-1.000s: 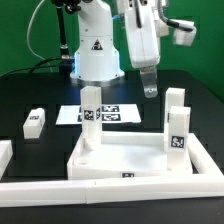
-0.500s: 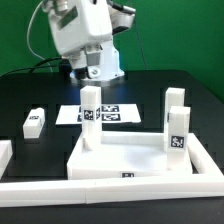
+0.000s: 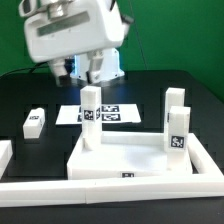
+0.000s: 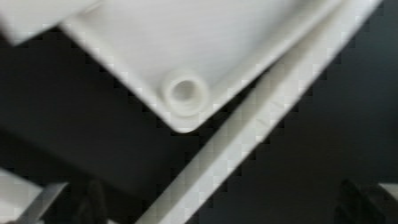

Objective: Assemble desk

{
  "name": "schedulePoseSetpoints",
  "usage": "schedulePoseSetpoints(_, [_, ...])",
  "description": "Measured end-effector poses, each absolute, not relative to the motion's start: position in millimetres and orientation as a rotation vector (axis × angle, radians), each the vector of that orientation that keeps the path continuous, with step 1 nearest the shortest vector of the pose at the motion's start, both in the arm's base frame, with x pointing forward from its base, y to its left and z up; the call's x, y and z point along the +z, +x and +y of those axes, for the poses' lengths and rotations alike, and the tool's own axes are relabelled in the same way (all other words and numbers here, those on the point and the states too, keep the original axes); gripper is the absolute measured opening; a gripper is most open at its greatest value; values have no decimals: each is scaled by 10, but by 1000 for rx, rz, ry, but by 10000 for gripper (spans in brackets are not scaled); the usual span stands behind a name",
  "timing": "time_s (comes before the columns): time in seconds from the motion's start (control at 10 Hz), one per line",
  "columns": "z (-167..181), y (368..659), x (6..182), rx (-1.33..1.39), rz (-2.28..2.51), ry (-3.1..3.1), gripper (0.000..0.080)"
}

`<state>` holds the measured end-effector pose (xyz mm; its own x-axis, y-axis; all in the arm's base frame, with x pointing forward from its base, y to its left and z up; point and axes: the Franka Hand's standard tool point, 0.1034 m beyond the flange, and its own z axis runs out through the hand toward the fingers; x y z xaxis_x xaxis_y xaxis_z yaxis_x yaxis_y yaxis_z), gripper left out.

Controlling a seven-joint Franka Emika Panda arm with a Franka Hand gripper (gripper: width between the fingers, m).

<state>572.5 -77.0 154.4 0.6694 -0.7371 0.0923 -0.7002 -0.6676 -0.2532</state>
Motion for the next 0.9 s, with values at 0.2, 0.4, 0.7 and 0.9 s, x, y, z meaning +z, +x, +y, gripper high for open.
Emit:
schedulePoseSetpoints(0.2, [-1159, 5538, 1319, -225, 863, -2848, 649])
schedulePoseSetpoints(0.4, [-1424, 5355, 1000, -288, 670, -2979, 649])
schedulePoseSetpoints(0.7, [-1429, 5310, 979, -275, 398, -3055, 649])
schedulePoseSetpoints(0.9, [-1533, 5145, 789, -223, 164, -3104, 649])
